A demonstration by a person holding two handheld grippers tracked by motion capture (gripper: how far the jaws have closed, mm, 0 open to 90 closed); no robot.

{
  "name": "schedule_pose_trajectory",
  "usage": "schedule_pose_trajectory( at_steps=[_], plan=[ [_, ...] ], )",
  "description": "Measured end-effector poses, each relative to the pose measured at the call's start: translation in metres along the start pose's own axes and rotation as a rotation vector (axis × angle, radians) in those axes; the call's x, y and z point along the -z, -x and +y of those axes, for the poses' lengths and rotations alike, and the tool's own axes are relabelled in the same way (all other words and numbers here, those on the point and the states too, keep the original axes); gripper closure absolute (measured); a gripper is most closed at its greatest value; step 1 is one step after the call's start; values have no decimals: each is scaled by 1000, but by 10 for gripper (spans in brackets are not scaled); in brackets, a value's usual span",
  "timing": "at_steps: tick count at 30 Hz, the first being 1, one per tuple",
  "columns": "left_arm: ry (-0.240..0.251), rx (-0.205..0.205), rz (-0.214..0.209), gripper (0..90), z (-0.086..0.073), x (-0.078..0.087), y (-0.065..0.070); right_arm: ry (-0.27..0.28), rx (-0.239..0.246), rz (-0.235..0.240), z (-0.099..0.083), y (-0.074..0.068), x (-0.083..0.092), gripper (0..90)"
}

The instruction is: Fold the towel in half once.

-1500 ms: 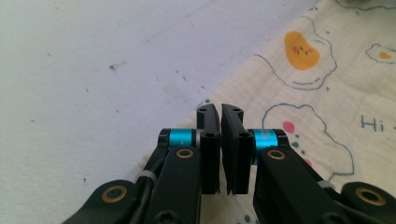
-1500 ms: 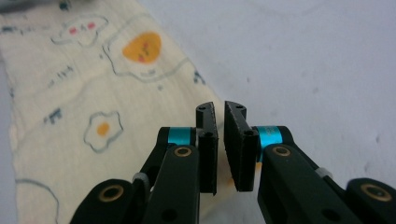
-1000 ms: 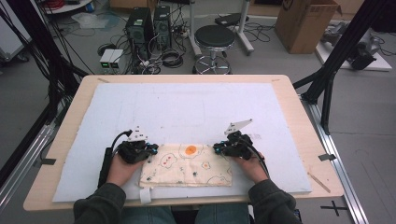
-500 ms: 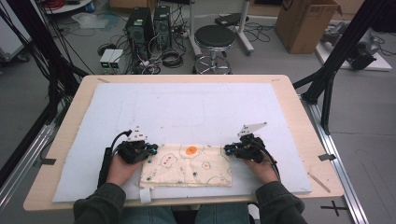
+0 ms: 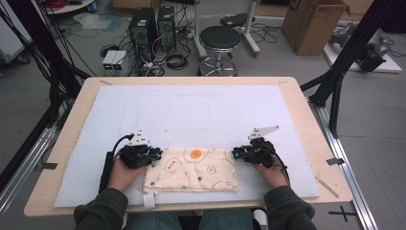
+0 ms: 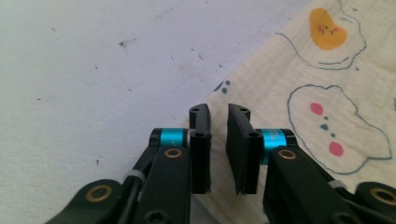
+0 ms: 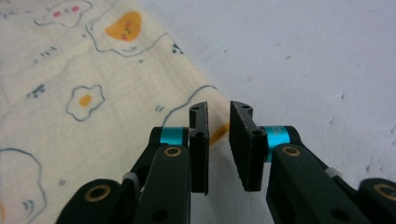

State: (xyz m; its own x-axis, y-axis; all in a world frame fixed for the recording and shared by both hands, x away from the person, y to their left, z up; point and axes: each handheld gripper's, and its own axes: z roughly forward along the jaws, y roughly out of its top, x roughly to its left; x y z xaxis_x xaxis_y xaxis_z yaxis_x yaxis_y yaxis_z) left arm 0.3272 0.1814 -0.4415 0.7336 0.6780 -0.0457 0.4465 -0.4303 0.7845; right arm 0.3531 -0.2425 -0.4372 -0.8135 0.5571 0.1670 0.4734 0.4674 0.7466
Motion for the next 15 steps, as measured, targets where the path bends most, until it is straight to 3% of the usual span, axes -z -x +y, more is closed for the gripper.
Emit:
schedule_pose_trajectory(
  at_steps=[9, 15],
  plan=[
    [59, 8, -25, 644, 2, 16, 2, 84, 10, 18, 5, -10, 12, 658],
    [124, 18, -37, 575, 3, 32, 2, 119, 43, 20, 7, -19, 22, 596]
  ],
)
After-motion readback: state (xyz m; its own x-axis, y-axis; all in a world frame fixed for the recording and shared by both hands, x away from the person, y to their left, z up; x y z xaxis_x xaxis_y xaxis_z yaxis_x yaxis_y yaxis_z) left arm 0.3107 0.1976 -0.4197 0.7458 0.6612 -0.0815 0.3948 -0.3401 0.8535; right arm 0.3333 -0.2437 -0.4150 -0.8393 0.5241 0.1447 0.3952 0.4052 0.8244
